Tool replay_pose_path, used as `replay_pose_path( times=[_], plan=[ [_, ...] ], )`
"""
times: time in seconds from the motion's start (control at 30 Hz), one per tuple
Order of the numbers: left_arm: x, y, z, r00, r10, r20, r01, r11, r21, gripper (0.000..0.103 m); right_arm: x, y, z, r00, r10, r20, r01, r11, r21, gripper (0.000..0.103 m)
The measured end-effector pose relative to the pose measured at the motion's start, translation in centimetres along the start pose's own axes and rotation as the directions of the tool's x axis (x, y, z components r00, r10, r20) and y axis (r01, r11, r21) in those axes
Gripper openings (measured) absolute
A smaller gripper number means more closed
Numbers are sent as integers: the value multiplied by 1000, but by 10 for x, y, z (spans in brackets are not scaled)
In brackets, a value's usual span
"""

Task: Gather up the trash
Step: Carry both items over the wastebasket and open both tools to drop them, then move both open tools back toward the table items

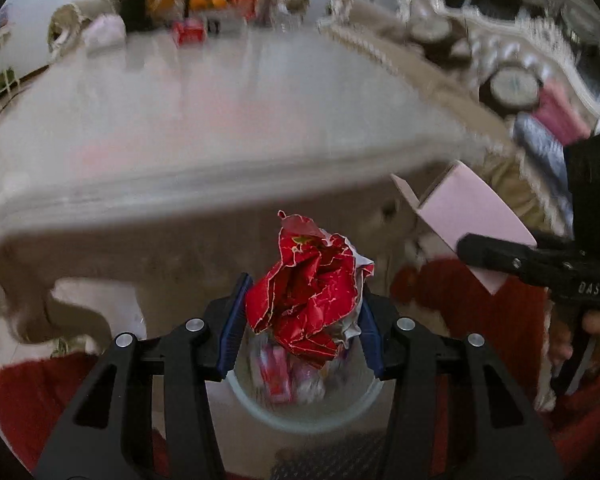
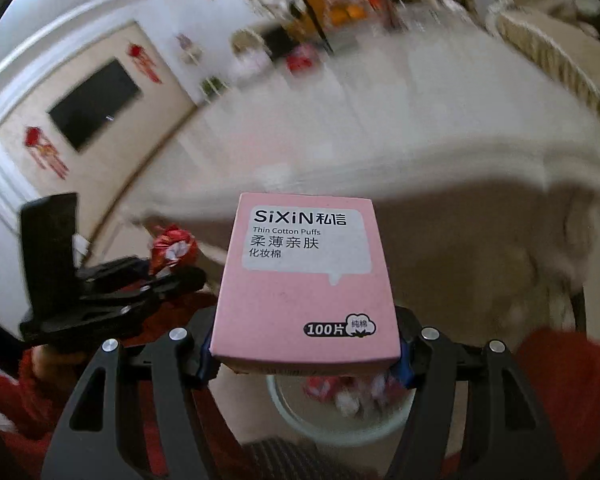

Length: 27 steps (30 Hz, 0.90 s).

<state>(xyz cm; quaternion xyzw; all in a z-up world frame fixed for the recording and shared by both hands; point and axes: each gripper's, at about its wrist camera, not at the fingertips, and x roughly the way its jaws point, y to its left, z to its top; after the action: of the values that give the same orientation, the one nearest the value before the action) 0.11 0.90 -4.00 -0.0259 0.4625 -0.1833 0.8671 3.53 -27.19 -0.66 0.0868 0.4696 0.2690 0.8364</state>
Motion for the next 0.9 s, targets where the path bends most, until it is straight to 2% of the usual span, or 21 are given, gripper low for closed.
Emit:
replay_pose_path(
  times=[0.07,0.1,0.17,0.23,0.33,0.43,0.5,0.57,0.6,0.63,0.67,0.7,0.9],
  plan=[
    [25,-1,-14,998,3,-63,-3,1000,9,48,25,-5,-10,997,-47,-68,47,999,-7,62],
    [37,-1,-19,996,1,-91,0,1000,12,48,46,-9,-18,988,-106,-111,104,994,-20,62],
    [75,0,-34,983,2,-186,1,1000,15,49,76,-16,-26,971,-154,-183,151,988,-26,62],
    [103,2,-47,968,11,-251,-7,1000,19,49,101,-25,-33,956,-159,-246,162,987,-8,62],
    [125,7,-58,949,9,-315,-11,1000,-3,53,127,-29,-37,934,-188,-303,185,982,-39,62],
    [133,12,-62,940,13,-340,-24,999,-26,67,136,-30,-46,921,-226,-317,211,974,-80,63],
    [133,14,-61,940,20,-340,-35,999,-37,72,143,-32,-43,914,-239,-328,223,971,-88,70],
    [134,15,-61,941,22,-338,-38,998,-43,83,144,-31,-38,914,-259,-311,240,966,-99,74],
    [133,15,-61,941,23,-337,-40,998,-42,83,143,-32,-39,915,-265,-304,245,964,-103,75],
    [133,16,-62,941,24,-337,-40,998,-41,83,134,-27,-56,915,-268,-300,247,963,-106,75],
    [134,14,-62,941,25,-337,-40,998,-38,83,133,-28,-54,915,-272,-297,252,962,-104,75],
    [134,13,-63,941,27,-339,-41,999,-35,83,126,-27,-68,915,-276,-294,256,961,-106,75],
    [128,10,-60,946,43,-321,-49,999,-8,83,119,-22,-76,914,-290,-284,267,957,-116,75]
  ],
)
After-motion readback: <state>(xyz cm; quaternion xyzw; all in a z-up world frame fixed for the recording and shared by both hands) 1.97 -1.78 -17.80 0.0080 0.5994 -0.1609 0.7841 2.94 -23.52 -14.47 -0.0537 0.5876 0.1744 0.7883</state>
